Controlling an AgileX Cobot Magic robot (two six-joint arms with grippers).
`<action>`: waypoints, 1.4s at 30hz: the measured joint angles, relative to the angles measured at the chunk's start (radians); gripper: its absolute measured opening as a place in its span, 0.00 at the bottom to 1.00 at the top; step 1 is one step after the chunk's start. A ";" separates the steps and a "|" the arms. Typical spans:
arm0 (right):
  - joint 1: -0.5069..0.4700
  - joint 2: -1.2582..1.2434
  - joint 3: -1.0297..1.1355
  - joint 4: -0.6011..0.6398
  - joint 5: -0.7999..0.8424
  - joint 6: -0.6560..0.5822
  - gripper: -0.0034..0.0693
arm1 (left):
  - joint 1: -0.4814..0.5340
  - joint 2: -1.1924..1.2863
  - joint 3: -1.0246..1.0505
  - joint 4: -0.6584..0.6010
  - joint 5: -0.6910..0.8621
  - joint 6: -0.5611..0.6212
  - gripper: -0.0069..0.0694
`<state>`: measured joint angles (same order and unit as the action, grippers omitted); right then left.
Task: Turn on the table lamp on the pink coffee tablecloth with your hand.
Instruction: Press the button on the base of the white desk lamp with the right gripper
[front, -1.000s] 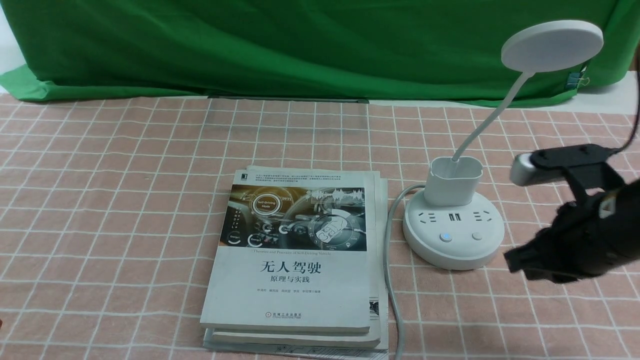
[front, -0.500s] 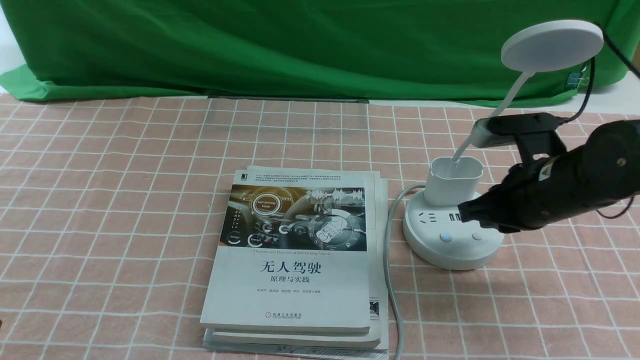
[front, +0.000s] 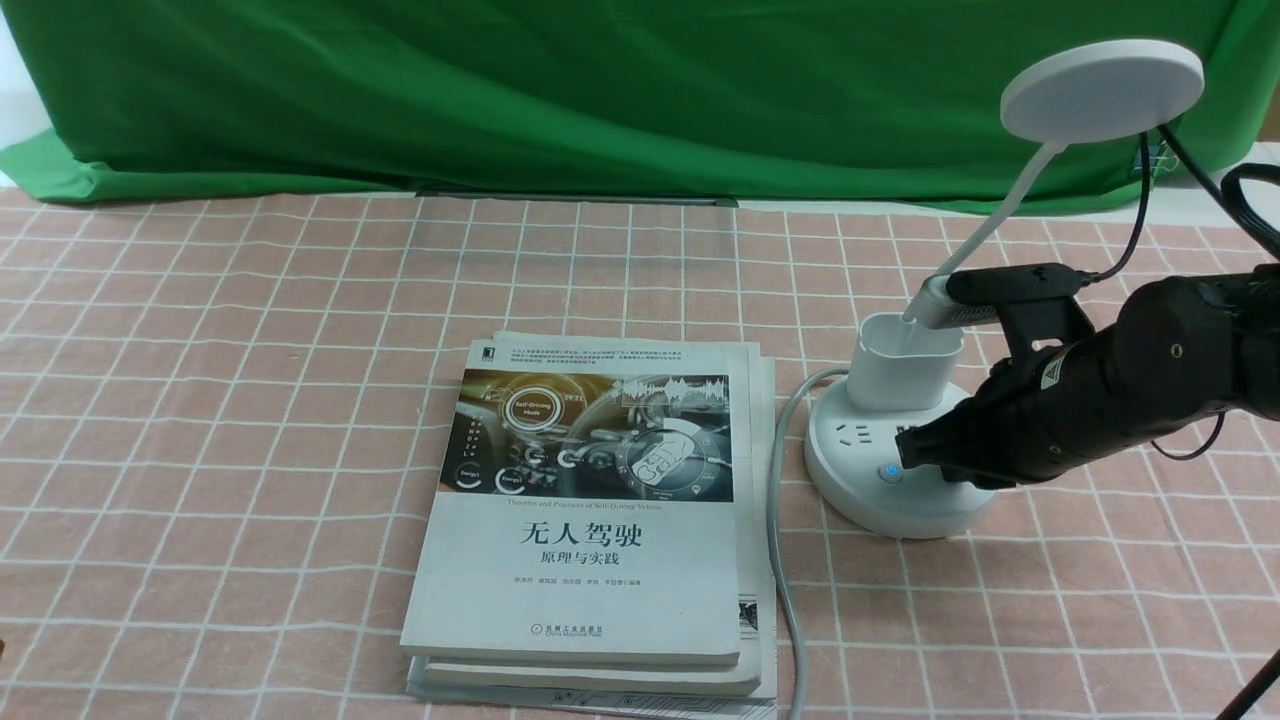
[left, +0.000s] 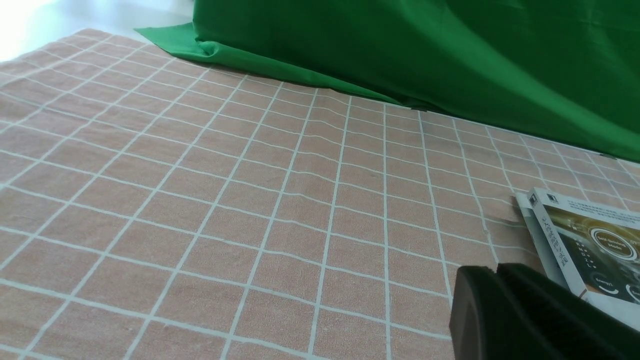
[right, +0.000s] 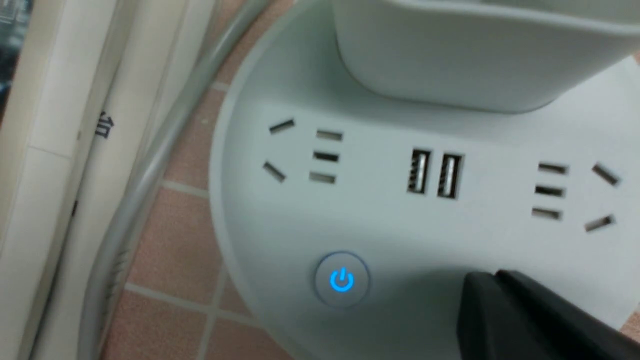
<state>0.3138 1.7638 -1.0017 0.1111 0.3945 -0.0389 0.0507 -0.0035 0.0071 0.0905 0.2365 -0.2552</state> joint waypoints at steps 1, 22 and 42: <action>0.000 0.000 0.000 0.000 0.000 0.000 0.10 | 0.000 0.000 0.000 0.000 0.000 0.000 0.12; 0.000 0.014 -0.017 0.000 0.034 0.000 0.10 | 0.000 0.000 0.000 0.000 0.000 0.000 0.12; 0.000 0.017 -0.025 0.004 0.043 0.008 0.10 | 0.000 0.000 0.000 0.000 0.000 0.000 0.12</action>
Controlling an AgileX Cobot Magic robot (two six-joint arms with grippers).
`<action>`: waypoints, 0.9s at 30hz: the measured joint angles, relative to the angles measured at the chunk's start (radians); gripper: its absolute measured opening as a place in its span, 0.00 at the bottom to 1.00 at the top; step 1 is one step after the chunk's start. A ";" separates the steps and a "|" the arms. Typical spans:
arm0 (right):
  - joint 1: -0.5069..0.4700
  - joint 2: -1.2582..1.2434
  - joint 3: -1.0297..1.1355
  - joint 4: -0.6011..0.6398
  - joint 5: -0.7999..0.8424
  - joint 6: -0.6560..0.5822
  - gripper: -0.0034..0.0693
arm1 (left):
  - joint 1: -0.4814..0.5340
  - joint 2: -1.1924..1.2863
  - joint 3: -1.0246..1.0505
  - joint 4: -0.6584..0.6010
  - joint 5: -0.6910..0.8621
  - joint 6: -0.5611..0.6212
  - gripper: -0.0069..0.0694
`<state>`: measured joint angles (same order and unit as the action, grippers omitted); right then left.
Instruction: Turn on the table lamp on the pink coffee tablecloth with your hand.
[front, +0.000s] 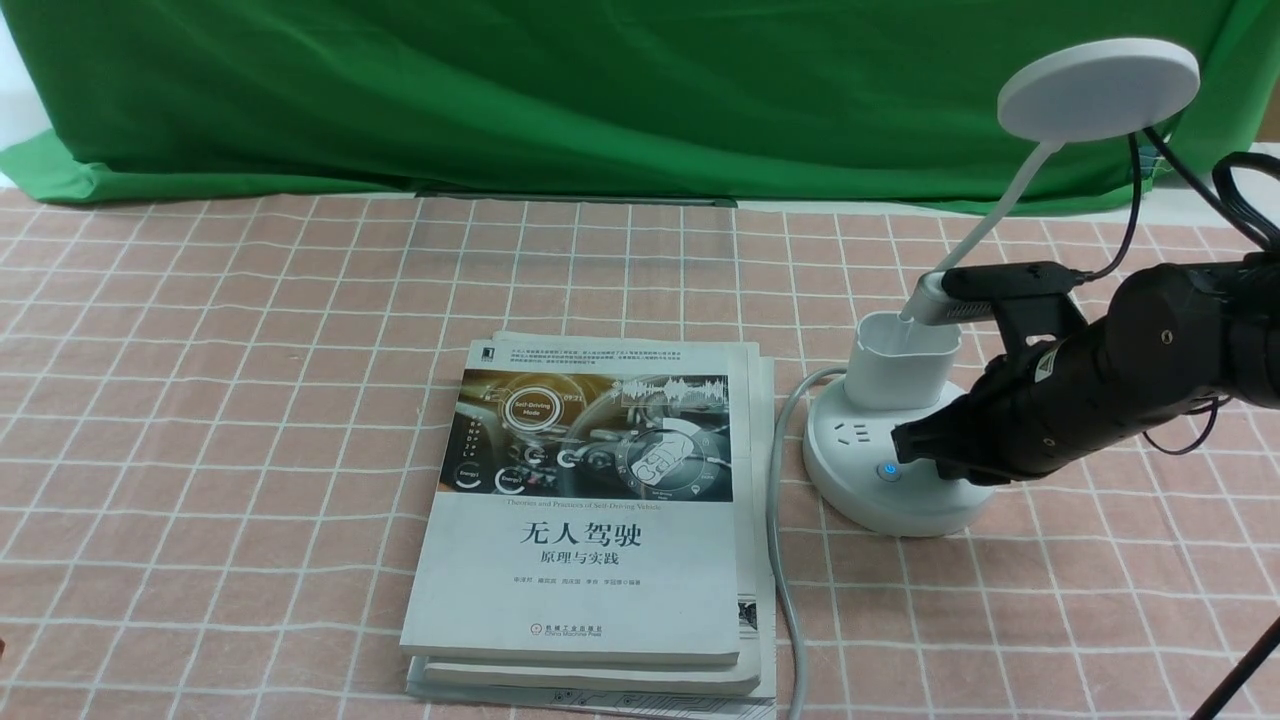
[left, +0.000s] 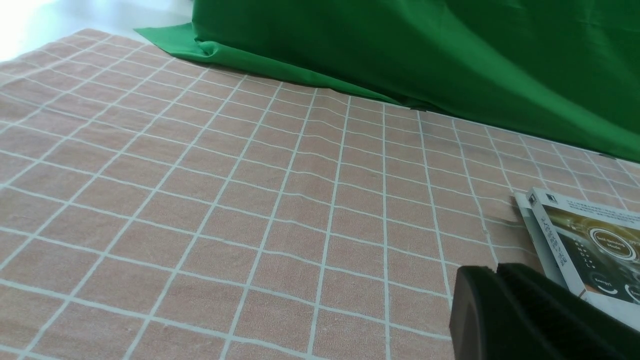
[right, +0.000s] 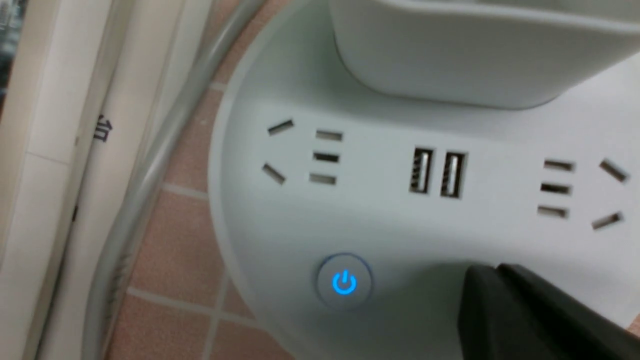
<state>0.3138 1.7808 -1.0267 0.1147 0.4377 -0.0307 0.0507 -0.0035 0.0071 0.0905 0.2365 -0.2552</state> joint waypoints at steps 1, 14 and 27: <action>0.000 -0.011 0.005 0.000 0.001 0.000 0.10 | 0.000 0.000 0.000 0.000 0.000 0.000 0.12; 0.000 -0.434 0.093 -0.001 0.148 0.008 0.10 | 0.000 0.000 0.000 0.000 0.000 0.000 0.12; 0.000 -0.864 0.325 -0.004 0.230 0.128 0.13 | 0.000 0.000 0.000 0.000 0.000 0.000 0.12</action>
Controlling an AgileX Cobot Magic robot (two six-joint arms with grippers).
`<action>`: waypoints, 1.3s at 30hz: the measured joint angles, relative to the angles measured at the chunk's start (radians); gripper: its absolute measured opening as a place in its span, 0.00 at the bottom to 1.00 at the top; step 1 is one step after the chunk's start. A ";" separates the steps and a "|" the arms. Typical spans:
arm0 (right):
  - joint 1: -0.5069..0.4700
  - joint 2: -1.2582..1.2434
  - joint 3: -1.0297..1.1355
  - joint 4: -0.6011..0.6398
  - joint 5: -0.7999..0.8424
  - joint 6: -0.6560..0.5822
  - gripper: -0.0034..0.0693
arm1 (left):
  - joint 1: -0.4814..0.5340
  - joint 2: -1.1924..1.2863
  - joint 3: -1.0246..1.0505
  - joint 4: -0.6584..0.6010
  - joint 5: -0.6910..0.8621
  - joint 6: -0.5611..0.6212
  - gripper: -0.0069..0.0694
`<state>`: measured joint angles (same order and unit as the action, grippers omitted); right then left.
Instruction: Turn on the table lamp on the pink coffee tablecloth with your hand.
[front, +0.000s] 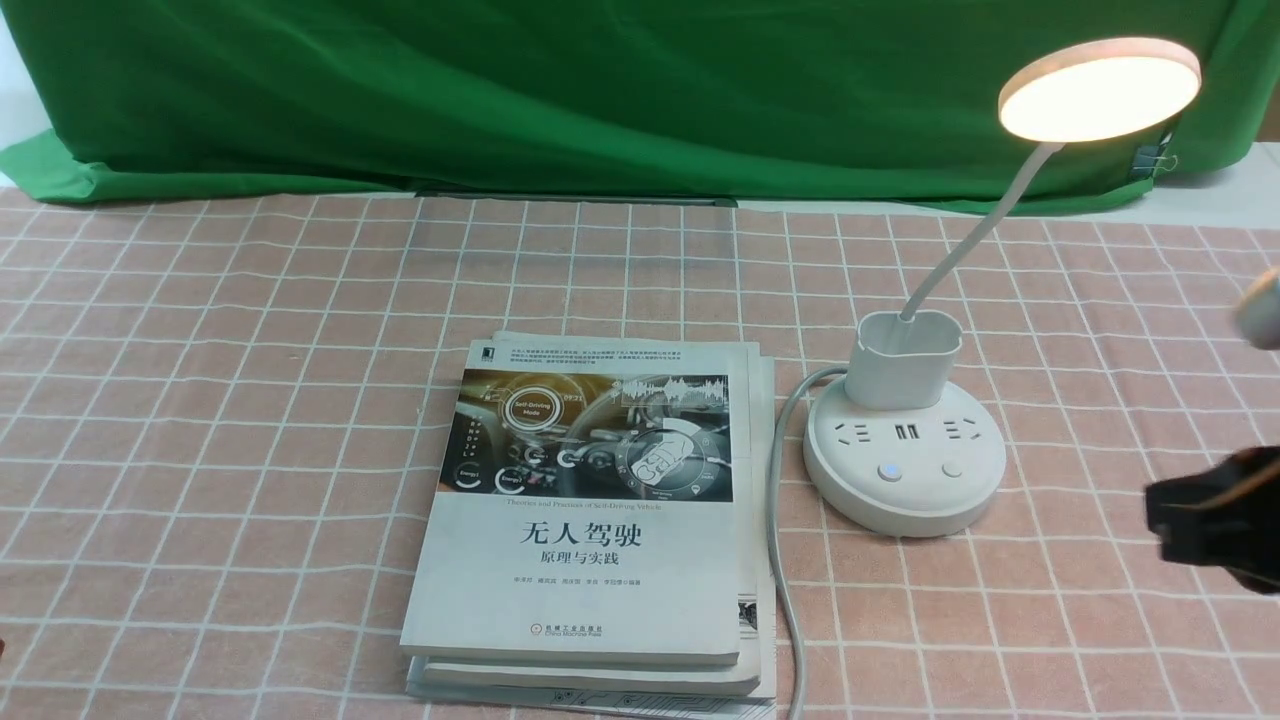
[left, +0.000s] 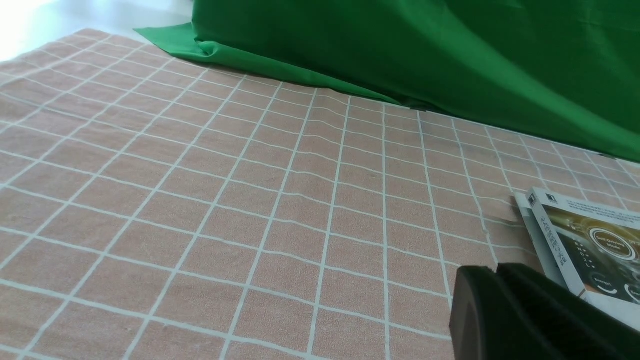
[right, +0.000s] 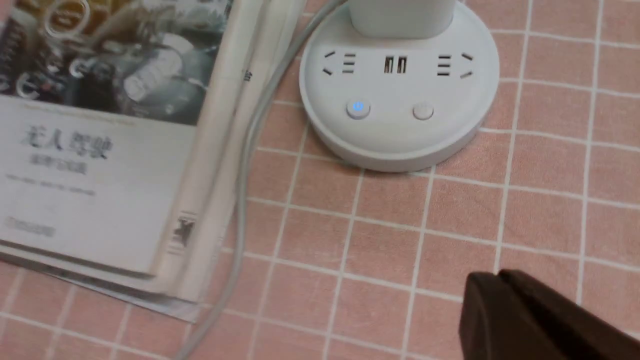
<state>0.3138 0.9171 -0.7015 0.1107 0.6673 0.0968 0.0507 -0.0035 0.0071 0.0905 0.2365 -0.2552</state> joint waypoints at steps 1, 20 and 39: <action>0.000 -0.009 0.001 0.000 0.001 0.008 0.13 | 0.000 0.000 0.000 0.000 0.000 0.000 0.12; -0.121 -0.411 0.357 -0.001 -0.376 -0.177 0.08 | 0.000 0.000 0.000 0.000 0.000 0.000 0.12; -0.322 -0.916 0.708 -0.058 -0.423 -0.219 0.08 | 0.000 0.000 0.000 0.000 0.000 0.000 0.12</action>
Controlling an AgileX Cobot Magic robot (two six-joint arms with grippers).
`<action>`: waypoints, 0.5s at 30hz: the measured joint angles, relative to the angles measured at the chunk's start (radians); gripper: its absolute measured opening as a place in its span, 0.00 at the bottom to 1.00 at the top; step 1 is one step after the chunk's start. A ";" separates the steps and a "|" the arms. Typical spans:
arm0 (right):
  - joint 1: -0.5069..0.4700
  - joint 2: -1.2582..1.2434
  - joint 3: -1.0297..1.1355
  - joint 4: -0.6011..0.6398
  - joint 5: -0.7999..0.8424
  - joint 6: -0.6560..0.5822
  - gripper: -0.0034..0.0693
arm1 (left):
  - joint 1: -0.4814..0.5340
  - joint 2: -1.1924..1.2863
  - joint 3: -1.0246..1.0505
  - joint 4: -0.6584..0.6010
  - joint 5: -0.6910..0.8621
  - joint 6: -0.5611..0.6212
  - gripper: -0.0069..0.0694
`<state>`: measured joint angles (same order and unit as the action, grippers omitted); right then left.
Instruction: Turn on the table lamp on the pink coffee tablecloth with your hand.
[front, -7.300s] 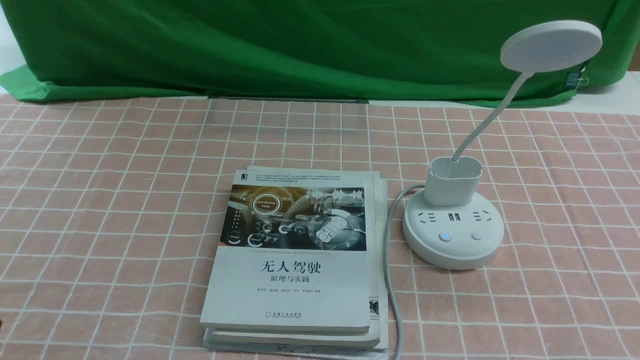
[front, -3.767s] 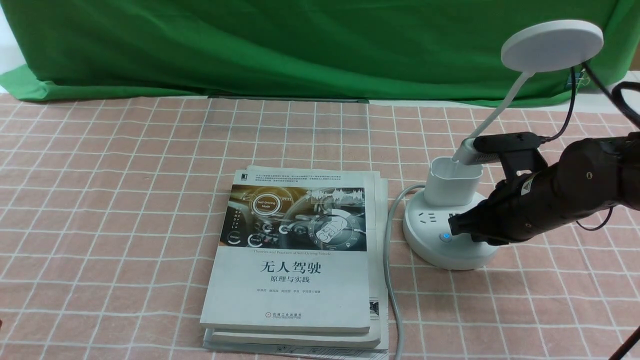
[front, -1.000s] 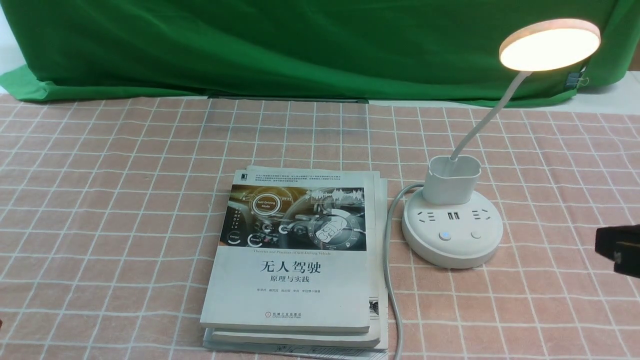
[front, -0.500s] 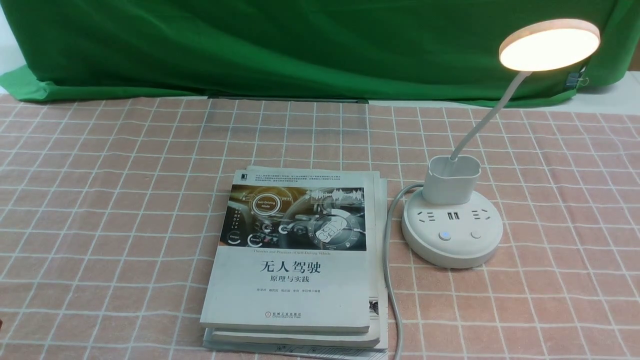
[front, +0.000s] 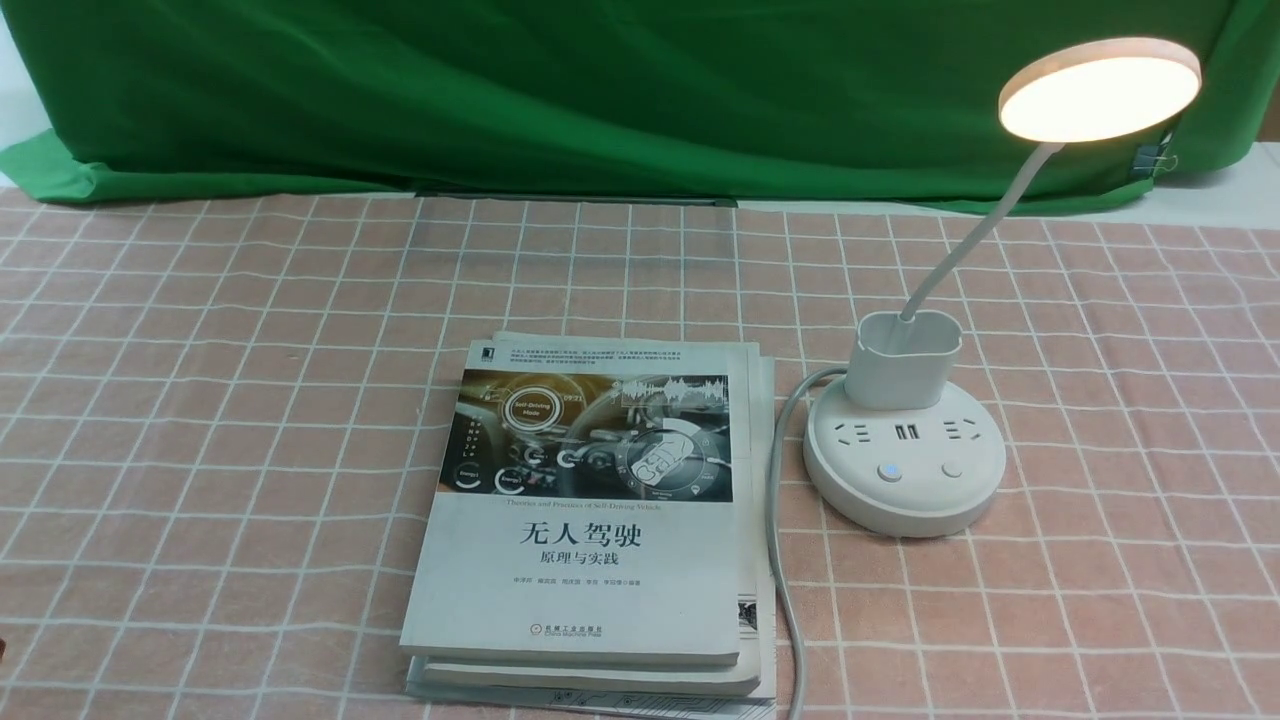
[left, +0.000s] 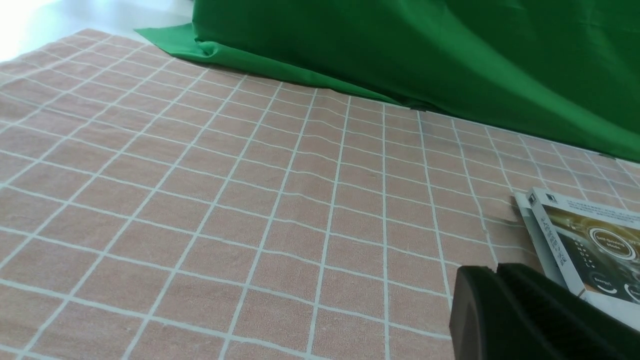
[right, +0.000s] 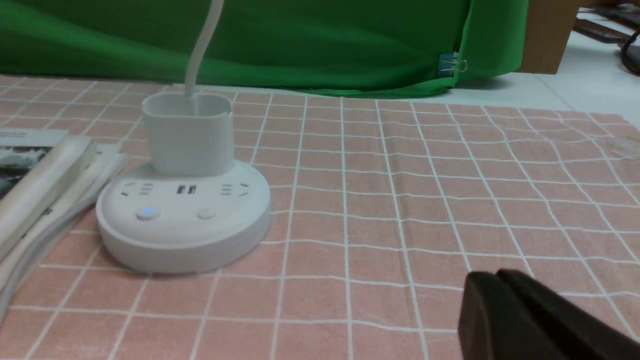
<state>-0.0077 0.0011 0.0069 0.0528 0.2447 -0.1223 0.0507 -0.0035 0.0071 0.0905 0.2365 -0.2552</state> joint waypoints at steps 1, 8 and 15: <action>0.000 0.000 0.000 -0.001 0.001 0.005 0.08 | 0.000 0.000 0.000 0.000 0.000 0.000 0.12; 0.000 0.000 0.000 -0.001 0.001 0.024 0.09 | 0.000 0.000 0.000 0.000 0.000 0.000 0.12; 0.000 0.000 0.000 -0.001 0.001 0.025 0.10 | 0.000 0.000 0.000 0.000 0.000 0.000 0.12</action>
<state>-0.0077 0.0011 0.0069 0.0517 0.2458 -0.0977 0.0507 -0.0035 0.0071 0.0905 0.2365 -0.2552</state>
